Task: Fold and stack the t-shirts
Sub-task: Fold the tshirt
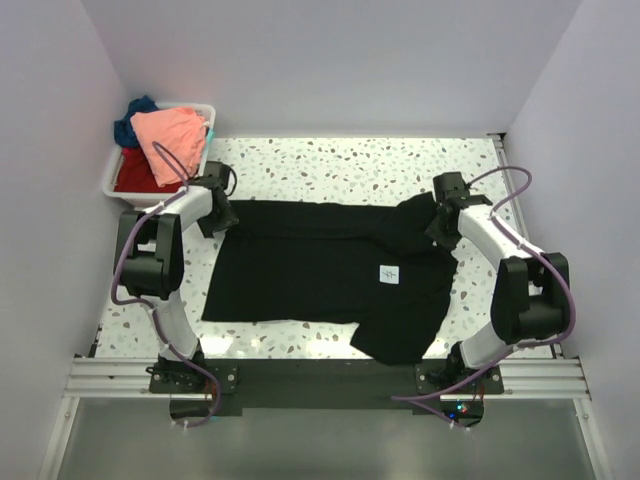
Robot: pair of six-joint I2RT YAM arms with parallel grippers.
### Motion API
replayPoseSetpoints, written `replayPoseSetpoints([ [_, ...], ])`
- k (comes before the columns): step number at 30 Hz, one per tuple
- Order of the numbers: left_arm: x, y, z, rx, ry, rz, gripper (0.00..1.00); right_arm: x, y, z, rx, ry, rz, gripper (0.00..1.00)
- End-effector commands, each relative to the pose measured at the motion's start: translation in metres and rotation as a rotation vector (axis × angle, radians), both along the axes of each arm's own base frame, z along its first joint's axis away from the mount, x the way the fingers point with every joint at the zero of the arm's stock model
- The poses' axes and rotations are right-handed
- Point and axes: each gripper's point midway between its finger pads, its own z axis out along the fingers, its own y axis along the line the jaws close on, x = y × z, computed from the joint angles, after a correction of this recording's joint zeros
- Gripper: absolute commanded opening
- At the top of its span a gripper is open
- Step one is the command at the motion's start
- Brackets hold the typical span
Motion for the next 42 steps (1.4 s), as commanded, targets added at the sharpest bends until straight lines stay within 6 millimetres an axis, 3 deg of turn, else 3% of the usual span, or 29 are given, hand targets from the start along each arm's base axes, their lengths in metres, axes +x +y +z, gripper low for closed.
replayPoseSetpoints([
  [1,0.017,-0.004,0.028,-0.01,-0.094,-0.003,0.56,0.005,0.006,0.032,-0.048,-0.085,0.009,0.4],
  [5,0.027,-0.009,0.043,-0.024,-0.157,-0.031,0.57,0.021,0.039,0.064,-0.099,-0.183,0.18,0.42],
  [8,0.034,-0.015,0.053,-0.032,-0.194,-0.048,0.57,0.023,0.06,0.072,-0.132,-0.2,0.266,0.42],
  [12,0.042,-0.025,0.061,-0.047,-0.222,-0.081,0.57,0.024,0.088,0.069,-0.128,-0.206,0.368,0.42],
  [18,0.048,-0.039,0.066,-0.068,-0.243,-0.12,0.57,0.015,0.115,0.04,-0.074,-0.135,0.471,0.42],
  [28,0.044,-0.043,0.06,-0.069,-0.225,-0.135,0.57,-0.016,0.123,0.0,-0.017,0.003,0.528,0.43],
  [37,0.044,-0.042,0.054,-0.062,-0.209,-0.147,0.57,-0.036,0.123,-0.017,0.021,0.065,0.521,0.44],
  [42,0.045,-0.042,0.053,-0.056,-0.206,-0.158,0.57,-0.036,0.122,-0.024,0.015,0.076,0.508,0.45],
])
